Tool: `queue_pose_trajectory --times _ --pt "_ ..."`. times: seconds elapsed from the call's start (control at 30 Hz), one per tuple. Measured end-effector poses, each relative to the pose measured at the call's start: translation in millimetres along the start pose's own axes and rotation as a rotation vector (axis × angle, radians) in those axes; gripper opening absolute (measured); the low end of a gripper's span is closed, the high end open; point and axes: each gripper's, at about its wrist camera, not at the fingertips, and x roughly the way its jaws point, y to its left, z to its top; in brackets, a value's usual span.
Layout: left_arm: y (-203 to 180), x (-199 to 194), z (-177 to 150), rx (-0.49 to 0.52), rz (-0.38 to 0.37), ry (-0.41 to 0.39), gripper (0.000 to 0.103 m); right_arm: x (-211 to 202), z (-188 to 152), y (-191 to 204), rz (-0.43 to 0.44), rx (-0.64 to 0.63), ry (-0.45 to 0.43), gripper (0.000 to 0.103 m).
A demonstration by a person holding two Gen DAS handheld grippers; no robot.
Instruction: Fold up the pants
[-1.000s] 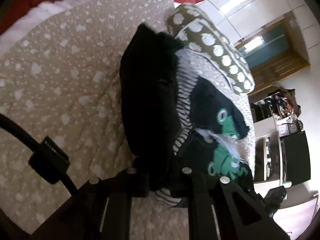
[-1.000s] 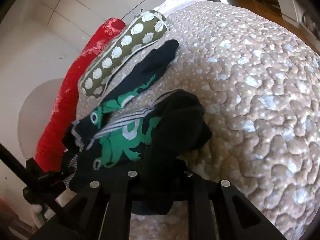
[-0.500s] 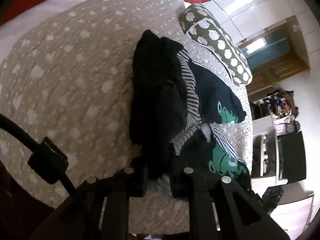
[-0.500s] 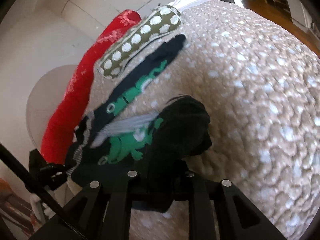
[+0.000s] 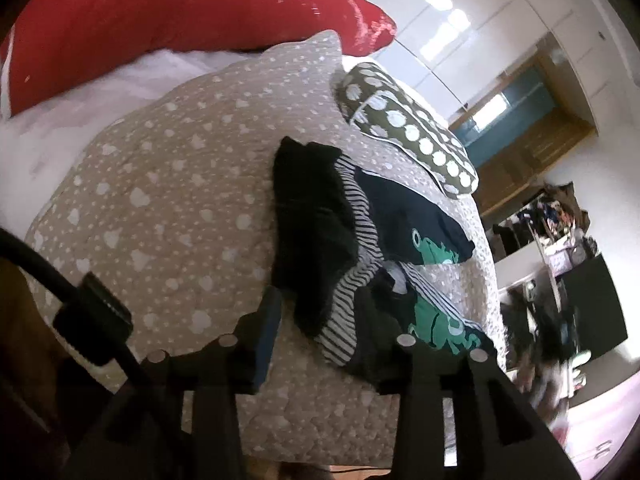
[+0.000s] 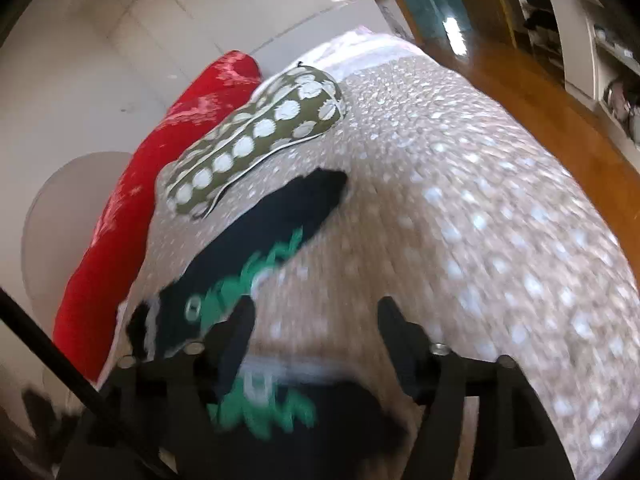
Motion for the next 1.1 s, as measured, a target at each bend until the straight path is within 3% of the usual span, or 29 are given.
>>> queue_pose_trajectory --times 0.23,0.3,0.37,0.53,0.73,0.9,1.1 --pt "0.9 16.0 5.3 0.001 -0.005 0.027 0.040 99.9 57.6 -7.4 -0.080 0.151 0.035 0.069" --pt "5.3 20.9 7.0 -0.011 0.002 0.039 0.040 111.2 62.2 -10.1 -0.052 0.209 0.020 0.065" --pt "9.5 24.9 8.5 -0.022 0.009 0.046 0.040 114.4 65.9 -9.5 0.041 0.229 0.037 0.010" --pt "8.3 34.5 7.0 -0.027 0.006 0.063 0.040 79.1 60.1 0.5 -0.008 0.121 -0.024 0.009" --pt "-7.2 36.0 -2.3 -0.001 -0.015 0.084 0.040 30.2 29.1 -34.7 -0.043 0.148 -0.056 0.009" --pt "-21.3 26.9 -7.7 0.040 -0.033 0.071 0.045 29.9 6.1 -60.0 -0.084 0.167 -0.014 0.010" --pt "-35.7 24.8 -9.8 0.070 -0.025 0.074 0.045 8.2 -3.6 -55.3 -0.121 0.110 -0.042 0.013"
